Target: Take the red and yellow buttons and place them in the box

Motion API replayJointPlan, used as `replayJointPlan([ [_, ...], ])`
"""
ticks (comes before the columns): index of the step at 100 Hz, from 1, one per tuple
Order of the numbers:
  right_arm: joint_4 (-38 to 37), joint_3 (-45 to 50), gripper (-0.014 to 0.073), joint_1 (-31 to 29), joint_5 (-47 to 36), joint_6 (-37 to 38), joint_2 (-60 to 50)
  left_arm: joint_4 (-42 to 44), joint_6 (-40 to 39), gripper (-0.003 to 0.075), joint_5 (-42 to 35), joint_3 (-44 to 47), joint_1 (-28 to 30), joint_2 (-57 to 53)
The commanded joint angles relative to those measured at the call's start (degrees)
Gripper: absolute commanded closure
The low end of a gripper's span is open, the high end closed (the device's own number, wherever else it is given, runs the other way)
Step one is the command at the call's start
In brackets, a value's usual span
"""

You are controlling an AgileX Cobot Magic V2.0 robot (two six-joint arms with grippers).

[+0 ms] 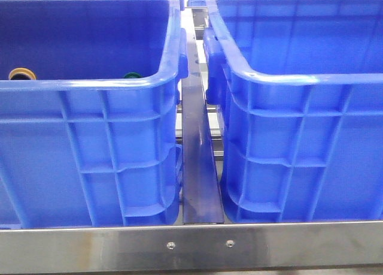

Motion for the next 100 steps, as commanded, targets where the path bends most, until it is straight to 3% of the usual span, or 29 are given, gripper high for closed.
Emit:
replayJointPlan([
  [1,3.3,-2.1,0.0536,0.0,-2.6,0.0,1.5,-0.1,0.1,0.0741,-3.6,-1.6,-0.4,-1.2],
  [22,8.1,-2.1,0.0044,0.0,-2.6,0.0,1.8,-0.1,0.1,0.0741,-3.6,-1.6,-0.4,-1.2],
  [31,11.8,-2.1,-0.0071,0.0,-2.6,0.0,1.8,-0.1,0.1,0.0741,-3.6,-1.6,-0.4,-1.2],
  [45,22.0,-2.1,-0.0051,0.0,-1.3,-3.5,2.7,-0.1,0.1,0.0741,-3.5,-1.6,-0.4,-1.2],
  [76,54.3,-2.1,-0.0051,0.1,7.3,-25.8,13.4,-0.1,0.1,0.0741,-3.4,-1.6,-0.4,-1.2],
  [100,63.4,-2.2,-0.0051,3.3,9.2,-33.3,20.5,-0.3,0.1,0.0741,-2.8,-1.6,-0.4,-1.2],
])
